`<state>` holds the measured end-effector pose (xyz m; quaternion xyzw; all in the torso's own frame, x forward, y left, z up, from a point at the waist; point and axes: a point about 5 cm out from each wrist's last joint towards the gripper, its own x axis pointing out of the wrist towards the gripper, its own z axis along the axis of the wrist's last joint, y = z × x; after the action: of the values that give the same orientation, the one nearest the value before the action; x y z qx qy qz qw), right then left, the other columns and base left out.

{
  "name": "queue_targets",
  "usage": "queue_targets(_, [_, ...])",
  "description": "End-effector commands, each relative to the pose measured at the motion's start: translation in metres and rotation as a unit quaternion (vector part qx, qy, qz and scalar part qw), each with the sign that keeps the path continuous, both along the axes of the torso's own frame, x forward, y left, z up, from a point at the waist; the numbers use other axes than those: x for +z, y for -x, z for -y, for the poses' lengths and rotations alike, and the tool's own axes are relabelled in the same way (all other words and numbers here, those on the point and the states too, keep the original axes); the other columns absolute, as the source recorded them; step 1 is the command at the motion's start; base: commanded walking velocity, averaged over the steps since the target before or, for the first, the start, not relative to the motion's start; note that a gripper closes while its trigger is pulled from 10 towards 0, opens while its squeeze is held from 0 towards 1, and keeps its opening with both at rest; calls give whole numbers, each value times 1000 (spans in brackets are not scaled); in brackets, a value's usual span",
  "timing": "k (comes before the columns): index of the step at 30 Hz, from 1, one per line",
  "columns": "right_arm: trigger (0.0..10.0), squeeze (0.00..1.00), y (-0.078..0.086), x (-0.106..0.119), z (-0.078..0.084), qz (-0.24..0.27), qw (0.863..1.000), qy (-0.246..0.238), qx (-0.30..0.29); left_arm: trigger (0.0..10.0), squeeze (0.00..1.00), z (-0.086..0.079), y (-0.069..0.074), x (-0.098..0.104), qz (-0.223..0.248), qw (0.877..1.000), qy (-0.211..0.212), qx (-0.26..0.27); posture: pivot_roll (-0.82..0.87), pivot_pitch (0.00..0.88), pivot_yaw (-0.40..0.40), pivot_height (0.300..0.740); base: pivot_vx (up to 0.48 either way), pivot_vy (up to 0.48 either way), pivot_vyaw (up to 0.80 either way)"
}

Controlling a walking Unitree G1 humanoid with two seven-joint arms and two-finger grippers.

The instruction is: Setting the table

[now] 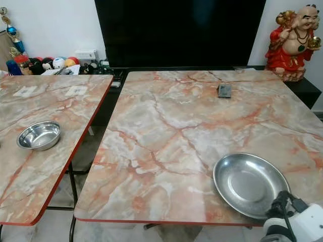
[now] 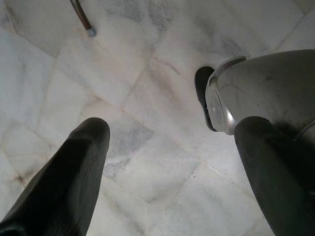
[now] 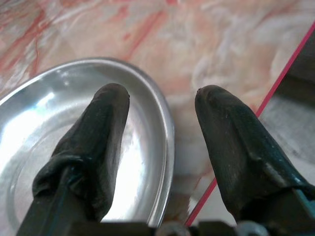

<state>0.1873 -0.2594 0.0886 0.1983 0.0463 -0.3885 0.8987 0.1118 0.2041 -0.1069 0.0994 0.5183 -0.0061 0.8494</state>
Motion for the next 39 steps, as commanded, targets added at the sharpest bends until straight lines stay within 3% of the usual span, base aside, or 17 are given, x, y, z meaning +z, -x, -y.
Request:
queue_targets(1, [10000, 0, -1, 11, -2, 4, 999, 48, 6, 10000, 0, 12, 1, -2, -8, 1000, 21, -18, -91, 0, 0, 740, 0, 0, 0])
queue_targets(4, [10000, 0, -12, 23, -4, 14, 994, 102, 40, 10000, 0, 11, 1, -2, -6, 1000, 21, -15, -90, 0, 1, 740, 0, 0, 0])
queue_targets(7, [10000, 0, -24, 26, -7, 18, 990, 115, 79, 10000, 0, 12, 0, -2, -6, 1000, 21, -14, -89, 0, -1, 740, 0, 0, 0])
queue_targets(8, [10000, 0, -40, 27, -14, 30, 984, 109, 137, 10000, 0, 12, 0, -2, -5, 1000, 21, -14, -90, 0, 1, 740, 0, 0, 0])
queue_targets(10, [10000, 0, -46, 27, -17, 34, 981, 106, 159, 10000, 0, 12, 0, -2, -5, 1000, 21, -13, -89, 0, -1, 740, 0, 0, 0])
queue_targets(11, [10000, 0, -52, 28, -20, 37, 976, 113, 182, 10000, 0, 12, 0, -2, -5, 1000, 21, -13, -88, 0, -1, 740, 0, 0, 0])
queue_targets(12, [10000, 0, -69, 30, -34, 41, 956, 141, 254, 10000, 0, 12, 0, -2, -3, 1000, 21, -10, -84, 0, -3, 740, 0, 0, 0])
queue_targets(13, [10000, 0, -79, 30, -43, 42, 943, 153, 291, 10000, 0, 12, -1, -2, -2, 1000, 21, -6, -79, 0, -2, 740, 0, 0, 0])
queue_targets(16, [10000, 0, -87, 27, -54, 45, 935, 142, 322, 10000, 0, 12, -1, -1, 0, 1000, 22, -2, -79, 0, -1, 740, 0, 0, 0])
queue_targets(18, [10000, 0, -94, 26, -71, 48, 920, 145, 361, 10000, 0, 12, -1, -1, 2, 1000, 22, 2, -63, 0, -5, 740, 0, 0, 0])
queue_targets(22, [10000, 0, -99, 22, -86, 42, 906, 148, 395, 10000, 0, 11, -1, -1, 3, 1000, 21, 9, -49, 0, -4, 740, 0, 0, 0])
queue_targets(26, [10000, 0, -99, 20, -89, 52, 902, 146, 403, 10000, 0, 10, -1, -1, 2, 1000, 21, 11, -42, 0, 3, 740, 0, 0, 0])
queue_targets(31, [10000, 0, -98, 26, -92, 73, 887, 181, 418, 10000, 0, 9, 0, -2, 0, 1000, 22, 18, -41, 0, 1, 740, 0, 0, 133])
queue_targets(39, [10000, 0, -101, 26, -92, 79, 893, 169, 409, 10000, 0, 9, 1, -2, -2, 1000, 24, 17, -43, 0, 6, 740, 0, 180, 381])
